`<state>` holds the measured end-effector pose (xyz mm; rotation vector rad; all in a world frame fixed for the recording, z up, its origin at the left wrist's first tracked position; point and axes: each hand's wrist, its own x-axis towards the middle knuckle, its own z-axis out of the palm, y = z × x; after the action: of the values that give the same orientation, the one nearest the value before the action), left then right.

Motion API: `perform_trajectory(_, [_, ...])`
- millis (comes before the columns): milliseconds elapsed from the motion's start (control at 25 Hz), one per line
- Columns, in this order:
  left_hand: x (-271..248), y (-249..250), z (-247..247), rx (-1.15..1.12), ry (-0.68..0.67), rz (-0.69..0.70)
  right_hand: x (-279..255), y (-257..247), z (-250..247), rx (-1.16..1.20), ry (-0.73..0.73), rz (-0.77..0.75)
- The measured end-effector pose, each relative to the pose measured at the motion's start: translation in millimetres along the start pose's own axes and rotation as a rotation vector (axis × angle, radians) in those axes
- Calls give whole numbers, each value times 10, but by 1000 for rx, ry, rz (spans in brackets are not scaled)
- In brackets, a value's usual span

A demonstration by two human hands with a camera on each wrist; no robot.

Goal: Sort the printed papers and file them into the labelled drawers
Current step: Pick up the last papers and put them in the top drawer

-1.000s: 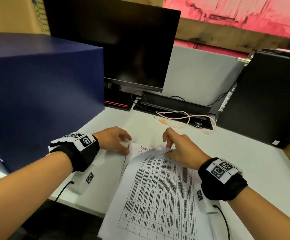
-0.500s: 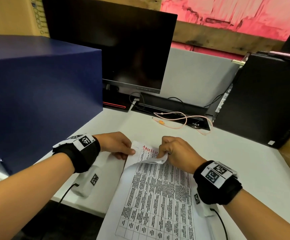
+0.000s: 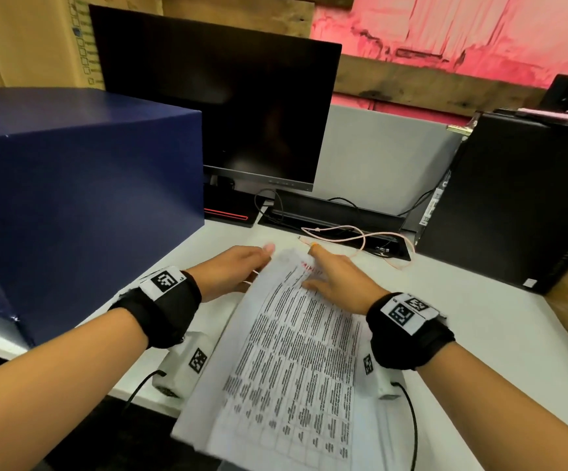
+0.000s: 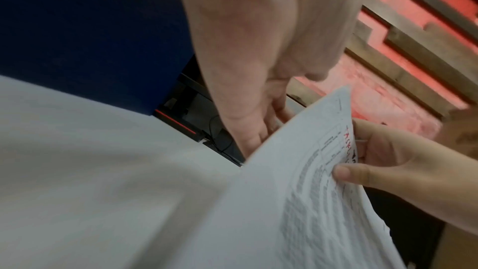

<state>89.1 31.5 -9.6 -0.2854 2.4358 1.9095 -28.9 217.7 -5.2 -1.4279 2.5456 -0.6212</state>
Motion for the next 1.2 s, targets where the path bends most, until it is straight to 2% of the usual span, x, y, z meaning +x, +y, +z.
perform_trajectory(80, [-77, 59, -20, -199, -102, -46, 57, -86, -168, 40, 94, -1])
perform_trajectory(160, [-109, 78, -33, -165, -131, 36, 124, -200, -323, -53, 229, -59])
perform_trajectory(200, [-106, 95, -28, -113, -72, 84, 144, -267, -383, -98, 311, -106])
perform_trajectory(320, [-31, 182, -38, -97, 213, 174, 129, -383, -501, -97, 600, -198])
perform_trajectory(360, [-17, 224, -46, -123, 263, 213, 87, -374, -541, -83, 698, -179])
perform_trajectory(440, [-27, 305, -80, -144, 343, 302, 31, -197, -606, 41, 828, -24])
perform_trajectory(520, [-49, 376, -117, -113, 398, 370, -67, -38, -649, 349, 814, 179])
perform_trajectory(560, [-57, 408, -113, -123, 406, 400, -116, 30, -659, 554, 760, 203])
perform_trajectory(640, [-68, 481, -90, -190, 411, 462, -182, 43, -681, 850, 589, 102])
perform_trajectory(680, [-55, 500, -94, -200, 426, 496, -191, 14, -692, 900, 543, 38])
perform_trajectory(760, [-33, 505, -102, -189, 456, 535, -183, -51, -690, 932, 575, -27])
perform_trajectory(880, [-6, 347, -79, -182, 473, 463, -172, -15, -546, 978, 649, 39])
perform_trajectory(960, [-6, 195, -29, -181, 483, 390, -172, 45, -346, 956, 626, 116])
perform_trajectory(1040, [-10, 115, 22, -205, 471, 356, -184, 52, -179, 926, 596, 125])
perform_trajectory(1200, [-97, 172, 13, -180, 520, 374, -195, -67, -105, 897, 603, 94])
